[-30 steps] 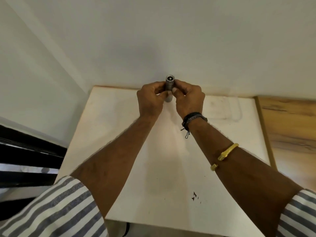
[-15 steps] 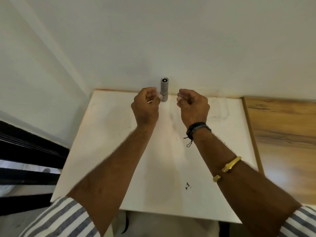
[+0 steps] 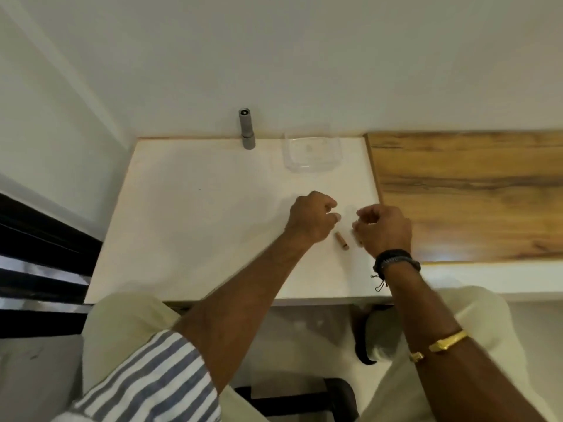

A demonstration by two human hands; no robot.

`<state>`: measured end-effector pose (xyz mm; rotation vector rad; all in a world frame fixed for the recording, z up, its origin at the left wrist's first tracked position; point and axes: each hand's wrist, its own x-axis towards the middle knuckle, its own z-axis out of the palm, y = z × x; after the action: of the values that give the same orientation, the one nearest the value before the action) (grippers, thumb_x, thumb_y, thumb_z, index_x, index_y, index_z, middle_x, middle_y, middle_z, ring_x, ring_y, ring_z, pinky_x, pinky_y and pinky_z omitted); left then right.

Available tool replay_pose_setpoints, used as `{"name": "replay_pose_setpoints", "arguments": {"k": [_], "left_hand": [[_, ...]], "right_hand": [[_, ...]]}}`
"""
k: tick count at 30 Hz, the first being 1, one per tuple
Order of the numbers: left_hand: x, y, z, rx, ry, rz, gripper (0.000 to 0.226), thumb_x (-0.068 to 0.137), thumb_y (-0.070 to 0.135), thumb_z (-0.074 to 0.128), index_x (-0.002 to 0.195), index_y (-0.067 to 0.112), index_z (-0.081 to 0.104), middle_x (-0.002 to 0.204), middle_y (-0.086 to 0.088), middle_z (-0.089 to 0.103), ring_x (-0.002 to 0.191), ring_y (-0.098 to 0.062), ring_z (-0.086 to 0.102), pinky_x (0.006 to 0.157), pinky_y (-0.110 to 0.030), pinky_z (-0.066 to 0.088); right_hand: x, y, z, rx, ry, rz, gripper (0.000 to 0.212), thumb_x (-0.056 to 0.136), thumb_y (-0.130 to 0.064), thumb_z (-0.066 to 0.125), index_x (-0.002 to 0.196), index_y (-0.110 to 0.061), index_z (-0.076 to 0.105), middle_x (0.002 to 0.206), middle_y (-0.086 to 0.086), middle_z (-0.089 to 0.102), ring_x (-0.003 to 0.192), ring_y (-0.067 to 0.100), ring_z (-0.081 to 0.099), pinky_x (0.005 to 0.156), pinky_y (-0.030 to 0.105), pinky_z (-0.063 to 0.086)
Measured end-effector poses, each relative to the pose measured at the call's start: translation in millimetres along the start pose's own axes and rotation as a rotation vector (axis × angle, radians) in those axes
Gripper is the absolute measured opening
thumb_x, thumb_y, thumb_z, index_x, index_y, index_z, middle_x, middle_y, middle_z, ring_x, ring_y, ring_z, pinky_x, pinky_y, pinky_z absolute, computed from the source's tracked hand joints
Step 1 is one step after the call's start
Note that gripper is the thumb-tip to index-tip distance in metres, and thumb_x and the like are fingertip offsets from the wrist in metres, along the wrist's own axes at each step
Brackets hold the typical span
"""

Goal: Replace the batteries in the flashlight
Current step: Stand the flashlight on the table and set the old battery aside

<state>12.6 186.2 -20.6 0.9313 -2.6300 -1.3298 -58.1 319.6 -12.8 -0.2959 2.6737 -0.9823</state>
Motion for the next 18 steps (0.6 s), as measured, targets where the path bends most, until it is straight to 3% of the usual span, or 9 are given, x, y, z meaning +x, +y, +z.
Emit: {"name": "replay_pose_setpoints", "arguments": {"k": [2, 5, 8, 10, 12, 18], "left_hand": [[2, 7, 18, 0.100, -0.062, 0.016, 0.045, 0.084, 0.026, 0.076, 0.126, 0.014, 0.066, 0.124, -0.007, 0.069, 0.115, -0.023, 0.062, 0.101, -0.034, 0.048], [4, 8, 36, 0.342, -0.122, 0.057, 0.047, 0.082, 0.016, 0.077, 0.127, 0.011, 0.064, 0.128, -0.008, 0.065, 0.119, -0.026, 0.060, 0.100, -0.034, 0.049], [0, 6, 42, 0.456, -0.113, 0.136, 0.034, 0.083, 0.005, 0.072, 0.116, 0.007, 0.069, 0.120, -0.010, 0.066, 0.111, -0.028, 0.062, 0.096, -0.037, 0.051], [-2, 1, 43, 0.503, -0.096, 0.185, 0.023, 0.081, 0.002, 0.070, 0.102, 0.009, 0.075, 0.102, -0.008, 0.070, 0.095, -0.027, 0.067, 0.083, -0.038, 0.056], [-4, -5, 43, 0.528, -0.090, 0.224, 0.017, 0.083, 0.003, 0.067, 0.094, 0.011, 0.076, 0.091, -0.007, 0.069, 0.083, -0.024, 0.065, 0.074, -0.038, 0.056], [-8, -25, 35, 0.581, -0.089, 0.377, 0.011, 0.090, 0.007, 0.064, 0.095, 0.014, 0.071, 0.093, -0.005, 0.063, 0.085, -0.020, 0.056, 0.069, -0.037, 0.052]], "right_hand": [[-9, 14, -1, -0.184, -0.020, 0.003, 0.031, 0.081, -0.025, 0.083, 0.109, -0.013, 0.075, 0.103, 0.006, 0.076, 0.099, 0.026, 0.070, 0.088, 0.035, 0.056], [-13, 23, 8, -0.293, -0.075, -0.011, 0.044, 0.079, -0.037, 0.085, 0.109, -0.007, 0.071, 0.108, 0.013, 0.069, 0.099, 0.030, 0.065, 0.078, 0.033, 0.048], [-8, 26, 16, -0.291, -0.072, -0.042, 0.026, 0.086, -0.026, 0.079, 0.105, -0.010, 0.074, 0.110, 0.012, 0.069, 0.095, 0.028, 0.064, 0.074, 0.028, 0.041], [-5, 26, 18, -0.315, -0.044, -0.064, 0.013, 0.090, -0.016, 0.073, 0.102, -0.012, 0.075, 0.107, 0.011, 0.071, 0.094, 0.027, 0.065, 0.072, 0.028, 0.043], [-5, 26, 20, -0.347, -0.043, -0.078, 0.018, 0.090, -0.012, 0.072, 0.107, -0.014, 0.074, 0.108, 0.011, 0.070, 0.098, 0.027, 0.066, 0.075, 0.030, 0.048], [1, 26, 21, -0.425, -0.098, -0.054, 0.013, 0.089, -0.024, 0.075, 0.101, -0.018, 0.074, 0.102, 0.007, 0.069, 0.094, 0.025, 0.066, 0.073, 0.032, 0.054]]}}
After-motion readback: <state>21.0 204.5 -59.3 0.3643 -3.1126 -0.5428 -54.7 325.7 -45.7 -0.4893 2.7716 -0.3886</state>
